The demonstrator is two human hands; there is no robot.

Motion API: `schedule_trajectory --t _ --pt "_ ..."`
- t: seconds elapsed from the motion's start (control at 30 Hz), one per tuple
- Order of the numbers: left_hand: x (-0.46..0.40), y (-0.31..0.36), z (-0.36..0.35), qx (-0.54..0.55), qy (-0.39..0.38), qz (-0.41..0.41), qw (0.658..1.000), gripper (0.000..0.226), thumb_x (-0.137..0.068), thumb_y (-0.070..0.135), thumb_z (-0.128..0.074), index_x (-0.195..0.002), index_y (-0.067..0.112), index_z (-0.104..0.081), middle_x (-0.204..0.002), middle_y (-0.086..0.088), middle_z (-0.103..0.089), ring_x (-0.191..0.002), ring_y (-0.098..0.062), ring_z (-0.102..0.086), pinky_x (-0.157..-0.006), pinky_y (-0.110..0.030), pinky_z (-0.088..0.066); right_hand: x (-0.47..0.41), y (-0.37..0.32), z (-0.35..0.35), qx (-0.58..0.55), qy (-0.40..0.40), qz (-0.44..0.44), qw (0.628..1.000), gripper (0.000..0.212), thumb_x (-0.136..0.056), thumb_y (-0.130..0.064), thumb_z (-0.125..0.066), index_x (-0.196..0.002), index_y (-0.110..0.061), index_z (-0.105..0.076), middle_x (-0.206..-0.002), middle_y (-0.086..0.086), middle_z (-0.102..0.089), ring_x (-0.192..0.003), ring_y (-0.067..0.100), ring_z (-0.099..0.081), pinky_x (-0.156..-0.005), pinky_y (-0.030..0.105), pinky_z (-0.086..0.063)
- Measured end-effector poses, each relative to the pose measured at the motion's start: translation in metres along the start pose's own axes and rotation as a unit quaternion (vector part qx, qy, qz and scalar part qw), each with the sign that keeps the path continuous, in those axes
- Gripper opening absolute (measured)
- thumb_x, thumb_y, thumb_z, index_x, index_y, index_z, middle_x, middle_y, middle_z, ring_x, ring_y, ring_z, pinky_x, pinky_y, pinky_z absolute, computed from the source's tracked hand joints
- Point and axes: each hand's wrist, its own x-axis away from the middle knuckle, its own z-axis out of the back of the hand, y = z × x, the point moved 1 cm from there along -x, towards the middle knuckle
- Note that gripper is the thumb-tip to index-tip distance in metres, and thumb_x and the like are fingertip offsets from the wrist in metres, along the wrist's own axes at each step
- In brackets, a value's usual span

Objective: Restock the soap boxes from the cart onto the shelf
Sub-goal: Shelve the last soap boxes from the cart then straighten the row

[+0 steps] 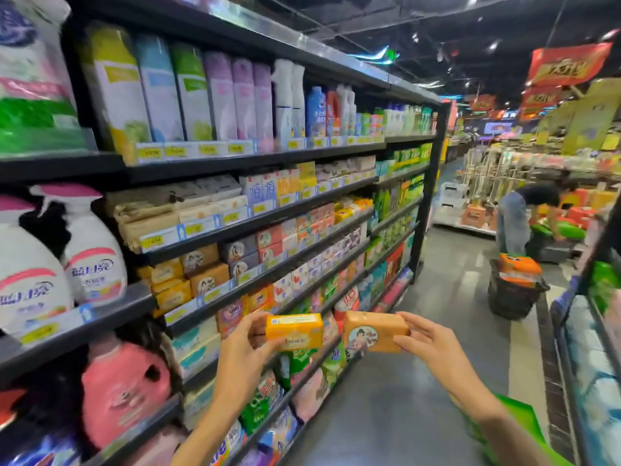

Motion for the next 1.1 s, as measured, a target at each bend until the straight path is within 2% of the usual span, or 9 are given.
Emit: schedule_trajectory --t 0.2,0.33,0.47,0.57,0.73,0.9,0.97,1.03,1.1 --pt "-0.050 -0.020 0.006 -0.054 0.114 0.021 0.992 0.038 -0.081 0.023 -0.083 -0.114 0.031 -0.065 -0.105 0.015 -0.073 -0.095 0.000 -0.068 -0.083 -0.023 -0.054 -0.130 0.012 -0.046 -0.028 -0.127 0.038 0.991 0.045 -0.082 -0.003 -0.076 -0.122 -0.023 -0.066 -0.108 -0.003 -0.076 -0.099 0.009 -0.072 -0.078 0.017 -0.056" --pt "-0.069 -0.024 0.013 -0.089 0.221 0.041 0.970 0.037 -0.082 0.017 -0.082 -0.113 0.028 -0.066 -0.100 0.015 -0.074 -0.090 0.000 -0.069 -0.075 -0.011 -0.051 -0.197 0.009 -0.086 -0.044 -0.223 0.055 0.972 0.046 -0.083 -0.003 -0.075 -0.121 -0.025 -0.063 -0.107 -0.012 -0.074 -0.099 0.002 -0.070 -0.075 0.014 -0.054" --pt "-0.082 -0.036 0.028 -0.133 0.309 0.063 0.940 0.041 -0.081 0.024 -0.083 -0.117 0.029 -0.064 -0.102 0.018 -0.073 -0.095 0.002 -0.068 -0.084 -0.027 -0.055 -0.238 0.004 -0.126 -0.049 -0.300 0.068 0.950 0.040 -0.083 0.000 -0.073 -0.110 -0.029 -0.065 -0.097 -0.019 -0.075 -0.096 0.000 -0.070 -0.076 0.012 -0.053" --pt "-0.094 -0.048 0.038 -0.148 0.360 0.078 0.918 0.041 -0.084 0.024 -0.080 -0.120 0.031 -0.062 -0.107 0.018 -0.072 -0.101 0.001 -0.066 -0.090 -0.037 -0.057 -0.258 0.003 -0.154 -0.059 -0.338 0.068 0.937 0.043 -0.084 -0.002 -0.073 -0.118 -0.027 -0.062 -0.103 -0.018 -0.073 -0.095 -0.001 -0.070 -0.073 0.012 -0.053" --pt "-0.125 -0.075 0.052 -0.154 0.403 0.096 0.897 0.040 -0.086 0.031 -0.078 -0.122 0.033 -0.060 -0.109 0.017 -0.071 -0.104 -0.004 -0.066 -0.092 -0.036 -0.056 -0.286 0.004 -0.192 -0.057 -0.375 0.069 0.923 0.044 -0.085 -0.003 -0.073 -0.122 -0.024 -0.060 -0.105 -0.015 -0.074 -0.096 -0.001 -0.070 -0.073 0.014 -0.054" --pt "-0.162 -0.093 0.059 -0.167 0.444 0.101 0.874 0.040 -0.090 0.015 -0.074 -0.127 0.018 -0.059 -0.109 0.009 -0.069 -0.100 -0.006 -0.064 -0.081 -0.007 -0.045 -0.309 0.010 -0.215 -0.044 -0.369 0.083 0.925 0.050 -0.086 -0.003 -0.072 -0.132 -0.015 -0.059 -0.116 0.000 -0.072 -0.098 0.005 -0.071 -0.073 0.016 -0.056" --pt "-0.177 -0.104 0.060 -0.176 0.457 0.097 0.867 0.040 -0.091 0.013 -0.072 -0.127 0.020 -0.057 -0.111 0.005 -0.067 -0.105 -0.011 -0.064 -0.088 -0.016 -0.050 -0.317 0.013 -0.222 -0.033 -0.365 0.093 0.926 0.051 -0.087 -0.004 -0.071 -0.135 -0.012 -0.057 -0.116 -0.001 -0.072 -0.094 0.003 -0.070 -0.069 0.015 -0.055" --pt "-0.188 -0.118 0.060 -0.192 0.469 0.103 0.856 0.037 -0.092 0.013 -0.070 -0.124 0.022 -0.056 -0.112 0.001 -0.066 -0.110 -0.019 -0.062 -0.093 -0.039 -0.054 -0.323 0.018 -0.228 -0.030 -0.364 0.096 0.926 0.052 -0.087 -0.005 -0.072 -0.136 -0.011 -0.057 -0.114 -0.004 -0.071 -0.094 0.002 -0.070 -0.069 0.016 -0.056" --pt "-0.198 -0.124 0.061 -0.197 0.491 0.119 0.840 0.035 -0.092 0.010 -0.068 -0.125 0.018 -0.056 -0.115 -0.003 -0.064 -0.113 -0.024 -0.059 -0.096 -0.047 -0.052 -0.330 0.021 -0.235 -0.029 -0.366 0.094 0.926 0.053 -0.086 -0.007 -0.073 -0.137 -0.012 -0.057 -0.113 -0.008 -0.071 -0.095 0.002 -0.070 -0.072 0.019 -0.057"
